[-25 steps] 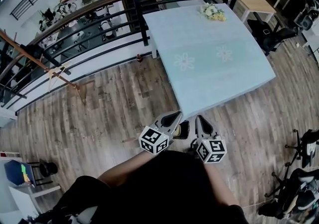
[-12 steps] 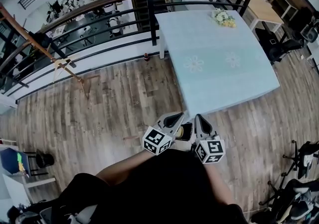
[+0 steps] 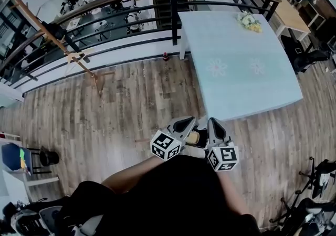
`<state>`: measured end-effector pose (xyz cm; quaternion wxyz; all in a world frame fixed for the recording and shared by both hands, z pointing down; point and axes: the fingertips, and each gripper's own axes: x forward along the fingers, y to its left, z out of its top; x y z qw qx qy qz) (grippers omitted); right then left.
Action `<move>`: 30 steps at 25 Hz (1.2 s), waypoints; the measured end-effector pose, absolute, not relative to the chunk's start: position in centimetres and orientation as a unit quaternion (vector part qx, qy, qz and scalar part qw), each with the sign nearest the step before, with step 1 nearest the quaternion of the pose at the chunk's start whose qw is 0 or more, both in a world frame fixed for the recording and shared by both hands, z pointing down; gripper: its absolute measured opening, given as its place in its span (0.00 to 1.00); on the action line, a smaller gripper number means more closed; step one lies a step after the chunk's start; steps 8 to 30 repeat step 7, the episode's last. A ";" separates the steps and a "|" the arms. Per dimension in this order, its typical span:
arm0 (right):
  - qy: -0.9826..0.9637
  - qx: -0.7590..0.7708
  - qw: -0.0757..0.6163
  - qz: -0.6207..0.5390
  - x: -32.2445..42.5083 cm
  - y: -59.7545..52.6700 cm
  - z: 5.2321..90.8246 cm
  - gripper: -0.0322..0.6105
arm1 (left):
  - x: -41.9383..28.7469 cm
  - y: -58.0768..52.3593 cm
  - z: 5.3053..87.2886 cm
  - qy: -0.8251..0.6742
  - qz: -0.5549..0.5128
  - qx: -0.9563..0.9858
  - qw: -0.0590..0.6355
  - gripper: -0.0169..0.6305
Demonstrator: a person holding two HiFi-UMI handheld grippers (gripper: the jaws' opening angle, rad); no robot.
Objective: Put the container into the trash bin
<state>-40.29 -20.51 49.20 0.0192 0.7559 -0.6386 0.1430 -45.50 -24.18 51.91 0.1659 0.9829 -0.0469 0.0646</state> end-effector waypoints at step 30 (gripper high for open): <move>-0.640 0.755 0.030 0.142 -40.1 -20.8 49.9 0.10 | -45.4 -24.7 52.0 -0.052 0.061 0.981 0.175 0.05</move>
